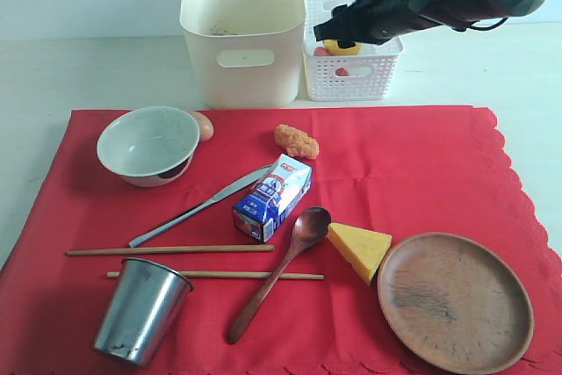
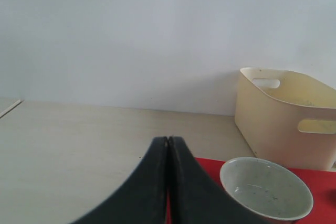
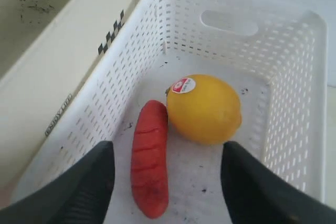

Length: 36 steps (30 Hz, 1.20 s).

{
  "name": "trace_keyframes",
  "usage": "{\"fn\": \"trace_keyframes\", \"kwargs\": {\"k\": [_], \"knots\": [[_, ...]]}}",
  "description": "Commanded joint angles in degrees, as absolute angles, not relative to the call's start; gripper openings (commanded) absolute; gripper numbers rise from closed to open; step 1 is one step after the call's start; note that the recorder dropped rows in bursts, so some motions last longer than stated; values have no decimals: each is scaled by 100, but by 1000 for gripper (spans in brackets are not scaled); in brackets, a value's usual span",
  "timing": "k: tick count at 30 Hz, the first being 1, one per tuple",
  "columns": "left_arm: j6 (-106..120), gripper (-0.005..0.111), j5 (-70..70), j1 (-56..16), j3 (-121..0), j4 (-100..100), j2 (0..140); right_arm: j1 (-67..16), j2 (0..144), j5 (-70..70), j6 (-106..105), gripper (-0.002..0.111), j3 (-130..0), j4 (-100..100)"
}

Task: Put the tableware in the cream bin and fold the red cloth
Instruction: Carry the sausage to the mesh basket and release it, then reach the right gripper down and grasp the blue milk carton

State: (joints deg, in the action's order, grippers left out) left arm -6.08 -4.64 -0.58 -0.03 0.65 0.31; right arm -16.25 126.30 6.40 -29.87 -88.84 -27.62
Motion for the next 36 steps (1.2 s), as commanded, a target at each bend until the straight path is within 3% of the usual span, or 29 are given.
{"fn": "trace_keyframes", "kwargs": {"k": [1, 20, 24, 30, 36], "knots": [[-617, 2, -459, -59, 0, 48, 0, -1604, 12618, 637, -2792, 59, -8959, -2852], [-617, 2, -459, -59, 0, 48, 0, -1604, 11440, 2457, -2735, 56, -8959, -2392], [-617, 2, -459, -59, 0, 48, 0, -1604, 11198, 3090, -2735, 41, -8959, -2388], [-617, 2, -459, -59, 0, 48, 0, -1622, 10816, 3551, -2735, 3, -8672, -2399], [-617, 2, -459, -59, 0, 48, 0, -1926, 10287, 3533, -3853, 0, -7852, -2438]]}}
